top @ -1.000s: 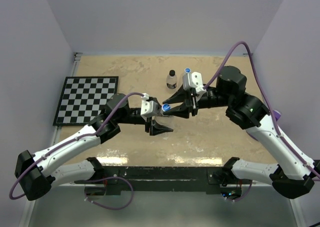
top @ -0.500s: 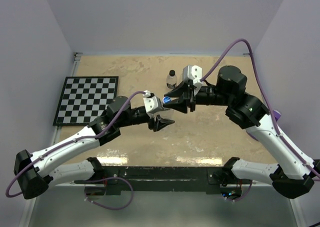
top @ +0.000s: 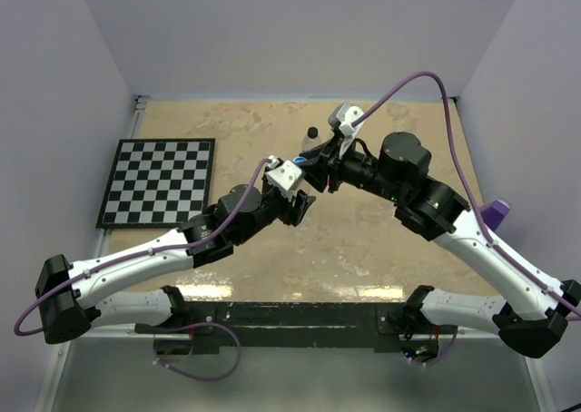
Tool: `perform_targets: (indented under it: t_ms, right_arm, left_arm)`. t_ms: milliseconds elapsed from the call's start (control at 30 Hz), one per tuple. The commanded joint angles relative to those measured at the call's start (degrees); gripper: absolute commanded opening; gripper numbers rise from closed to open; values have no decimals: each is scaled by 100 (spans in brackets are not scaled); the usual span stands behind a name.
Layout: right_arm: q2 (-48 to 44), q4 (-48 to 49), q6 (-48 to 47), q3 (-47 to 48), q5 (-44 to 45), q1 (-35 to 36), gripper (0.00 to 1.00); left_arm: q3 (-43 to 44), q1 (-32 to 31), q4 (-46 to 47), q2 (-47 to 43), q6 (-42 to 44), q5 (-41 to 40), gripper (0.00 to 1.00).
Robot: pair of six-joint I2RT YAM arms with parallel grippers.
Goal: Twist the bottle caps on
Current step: Screw the bottle cap onto the plastic bottle.
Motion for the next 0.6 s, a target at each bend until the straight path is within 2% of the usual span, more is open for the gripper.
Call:
perform_targets:
  t_ms: [0,133,300,367,567]
  right_arm:
    - [197,-409,469,-361,530,375,4]
    - [162,-418,513,-388,698,393,14]
    - [-75,-269,495,-291,611,402,47]
    - [-206,-294,469,-151,445,393,56]
    - [-523,-584,92,367,172,393,71]
  left_arm:
    - [623,-86,987,24,-197,-610,0]
    - [659,-77,890,15,-188,-690,0]
    - [536,-60,688,-46,-223,-559,0]
    - [448,2,556,-81,-276,-392,0]
    - [185,572,274,-274,-381,758,0]
